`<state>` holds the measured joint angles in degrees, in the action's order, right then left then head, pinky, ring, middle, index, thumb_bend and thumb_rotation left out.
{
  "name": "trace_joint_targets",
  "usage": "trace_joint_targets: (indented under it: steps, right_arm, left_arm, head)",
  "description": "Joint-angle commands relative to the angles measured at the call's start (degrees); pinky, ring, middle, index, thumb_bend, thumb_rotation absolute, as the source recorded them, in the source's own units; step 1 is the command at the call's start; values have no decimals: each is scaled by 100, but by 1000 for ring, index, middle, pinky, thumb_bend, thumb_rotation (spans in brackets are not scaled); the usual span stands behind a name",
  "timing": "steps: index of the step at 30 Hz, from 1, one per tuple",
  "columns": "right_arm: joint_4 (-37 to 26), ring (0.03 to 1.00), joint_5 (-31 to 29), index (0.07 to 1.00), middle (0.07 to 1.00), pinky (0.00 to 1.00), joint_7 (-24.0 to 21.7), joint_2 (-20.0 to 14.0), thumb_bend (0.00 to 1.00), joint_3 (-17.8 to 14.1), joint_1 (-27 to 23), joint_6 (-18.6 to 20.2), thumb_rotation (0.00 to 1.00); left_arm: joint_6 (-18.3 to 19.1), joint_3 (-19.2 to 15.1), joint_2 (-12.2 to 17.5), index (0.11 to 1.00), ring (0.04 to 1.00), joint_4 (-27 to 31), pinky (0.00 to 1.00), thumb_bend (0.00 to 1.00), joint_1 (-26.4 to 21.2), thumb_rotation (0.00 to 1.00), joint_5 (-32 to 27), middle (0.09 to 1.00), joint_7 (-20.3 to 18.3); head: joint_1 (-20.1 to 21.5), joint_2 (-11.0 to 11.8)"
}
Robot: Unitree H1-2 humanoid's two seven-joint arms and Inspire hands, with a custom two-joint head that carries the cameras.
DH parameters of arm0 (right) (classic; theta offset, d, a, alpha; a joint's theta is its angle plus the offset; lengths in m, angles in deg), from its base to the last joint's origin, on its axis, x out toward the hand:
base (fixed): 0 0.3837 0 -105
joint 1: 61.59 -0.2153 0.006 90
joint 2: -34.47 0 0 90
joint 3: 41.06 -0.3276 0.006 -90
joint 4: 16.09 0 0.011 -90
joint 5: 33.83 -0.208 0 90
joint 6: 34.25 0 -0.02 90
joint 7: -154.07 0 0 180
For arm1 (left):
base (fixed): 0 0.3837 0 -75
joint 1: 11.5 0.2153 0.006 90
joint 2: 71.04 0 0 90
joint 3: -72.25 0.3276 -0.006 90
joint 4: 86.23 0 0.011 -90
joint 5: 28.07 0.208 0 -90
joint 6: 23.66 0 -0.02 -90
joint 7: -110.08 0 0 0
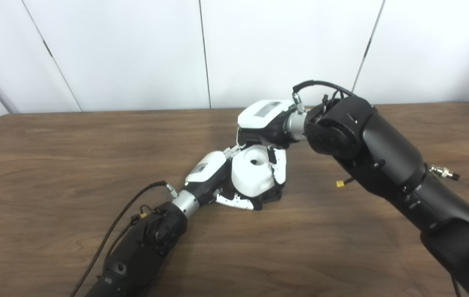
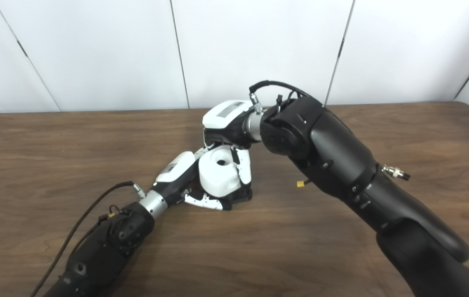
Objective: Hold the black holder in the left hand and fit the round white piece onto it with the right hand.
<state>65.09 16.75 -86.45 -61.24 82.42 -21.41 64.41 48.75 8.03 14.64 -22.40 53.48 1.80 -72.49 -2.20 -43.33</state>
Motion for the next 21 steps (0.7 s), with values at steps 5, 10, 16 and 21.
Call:
trace_joint_targets:
  steps: [5,10,16,21]
  right_arm:
    - [-45,648,48,483,607,596,49,-127,525,-9,-67,-201,139]
    - [-32,575,106,484,550,488,51,-157,525,-23,-33,-251,140]
    - [-45,530,110,478,505,436,80,-216,528,-56,46,-327,11]
    - [17,434,75,483,476,332,75,-244,532,-67,0,-348,5]
  left_arm:
    - [160,300,-205,481,1000,-150,1000,524,342,58,65,937,-380]
    - [197,288,-187,481,1000,-137,1000,524,348,59,27,937,-426]
    - [245,280,-175,481,1000,-39,1000,524,383,58,-2,935,-429]
    - [225,279,-176,481,1000,-64,1000,523,369,58,-25,936,-428]
  head:
    - [47,-40]
    - [89,-25]
    - [96,-44]
    - [109,-84]
